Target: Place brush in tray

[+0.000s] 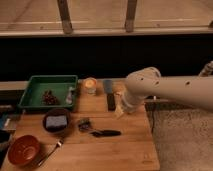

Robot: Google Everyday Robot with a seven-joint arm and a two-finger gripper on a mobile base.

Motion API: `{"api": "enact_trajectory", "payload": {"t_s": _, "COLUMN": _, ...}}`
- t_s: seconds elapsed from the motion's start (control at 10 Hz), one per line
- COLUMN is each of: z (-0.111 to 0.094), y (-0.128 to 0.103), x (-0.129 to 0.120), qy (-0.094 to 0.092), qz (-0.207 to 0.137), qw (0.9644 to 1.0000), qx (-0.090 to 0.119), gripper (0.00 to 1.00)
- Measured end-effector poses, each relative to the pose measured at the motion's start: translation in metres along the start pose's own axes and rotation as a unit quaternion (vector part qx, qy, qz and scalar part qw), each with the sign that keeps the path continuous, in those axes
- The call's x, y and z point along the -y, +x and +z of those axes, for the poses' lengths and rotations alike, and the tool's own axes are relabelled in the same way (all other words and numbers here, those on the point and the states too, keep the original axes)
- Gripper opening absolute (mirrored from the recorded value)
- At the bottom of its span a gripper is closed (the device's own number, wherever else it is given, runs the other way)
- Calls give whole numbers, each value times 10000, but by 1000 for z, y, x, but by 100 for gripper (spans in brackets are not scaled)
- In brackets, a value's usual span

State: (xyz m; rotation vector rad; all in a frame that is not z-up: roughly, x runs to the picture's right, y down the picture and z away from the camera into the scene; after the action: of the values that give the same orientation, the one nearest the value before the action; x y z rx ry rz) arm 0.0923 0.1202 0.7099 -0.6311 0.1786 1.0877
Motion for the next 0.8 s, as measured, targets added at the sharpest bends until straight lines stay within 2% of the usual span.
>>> {"api": "enact_trajectory", "payload": {"t_s": 0.4, "z": -1, "y": -2, "x": -1, "qy": 24, "qz": -64, "qw": 10000, "qx": -4, "gripper": 53}}
{"api": "enact_trajectory", "payload": {"t_s": 0.6, "z": 5, "y": -17, "x": -17, "qy": -7, "qz": -374, "qw": 9993, "qx": -34, "gripper": 53}}
{"api": "enact_trajectory", "payload": {"t_s": 0.8, "z": 20, "y": -45, "x": -48, "qy": -44, "qz": -806, "qw": 9967, "qx": -54, "gripper": 53}}
